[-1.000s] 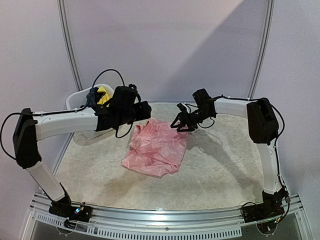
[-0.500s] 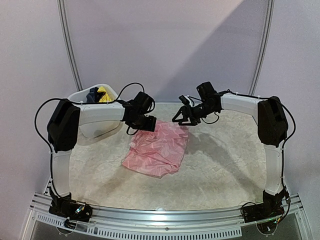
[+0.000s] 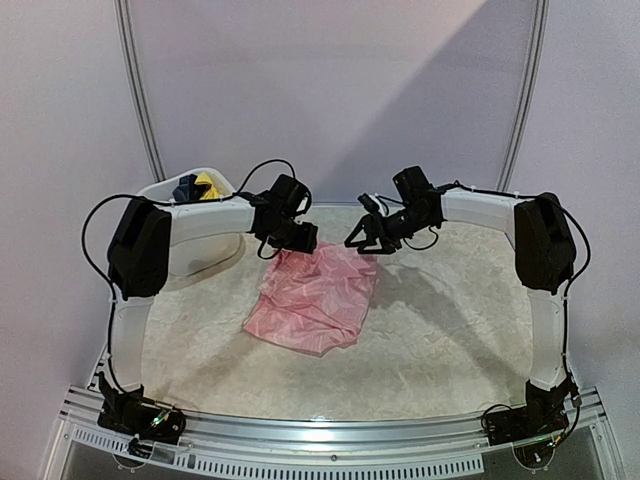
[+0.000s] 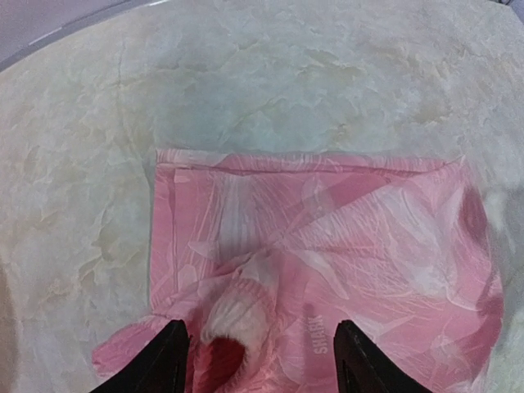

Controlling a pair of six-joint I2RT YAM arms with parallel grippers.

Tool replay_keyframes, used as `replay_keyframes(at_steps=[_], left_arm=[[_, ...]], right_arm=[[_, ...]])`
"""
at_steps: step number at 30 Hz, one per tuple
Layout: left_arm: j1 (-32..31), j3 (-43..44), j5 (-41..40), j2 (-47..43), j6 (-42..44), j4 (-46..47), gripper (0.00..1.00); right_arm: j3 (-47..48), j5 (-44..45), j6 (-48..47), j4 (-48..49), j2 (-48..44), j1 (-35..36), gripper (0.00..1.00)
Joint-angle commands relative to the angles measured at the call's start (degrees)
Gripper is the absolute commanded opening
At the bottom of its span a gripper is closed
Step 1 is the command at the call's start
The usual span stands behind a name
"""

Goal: Fold and stack the mixed laundry pile
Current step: Smooth out the square-folded skirt at the center of the board.

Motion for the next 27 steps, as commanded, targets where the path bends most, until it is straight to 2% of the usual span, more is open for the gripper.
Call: replay_keyframes(at_steps=[1, 6, 9, 13, 16, 20, 27], left_arm=[[2.0, 3.5, 1.2, 3.9, 1.7, -2.8, 0.59], [2.9, 0.5, 3.6, 2.5, 0.1, 0.3, 0.37], [3.1, -1.1, 4.0, 1.1, -0.3, 1.6, 0.27], [3.7, -2.9, 5.5, -2.0, -1.4, 3.1, 0.0], [4.5, -4.6, 8.1, -5.8, -4.1, 5.1, 0.0], [6.2, -4.3, 10.7, -7.9, -7.3, 2.1, 0.0], [8.7, -4.1, 12.1, -6.9, -8.3, -4.0, 0.0]], right_arm=[[-1.1, -0.4, -0.6, 0.4, 1.2, 0.5, 0.66], [-1.5, -0.1, -1.3, 0.2, 1.1, 0.5, 0.66], [-1.4, 0.0, -1.9, 0.1, 2.3, 0.5, 0.67], [-0.7, -0.1, -2.3, -0.3, 5.3, 0.7, 0.67], [0.7, 0.1, -2.7, -1.3, 7.7, 0.7, 0.66], [2.0, 0.9, -3.4, -2.1, 9.6, 0.8, 0.66], [2.0, 0.9, -3.5, -2.3, 9.4, 0.8, 0.66]])
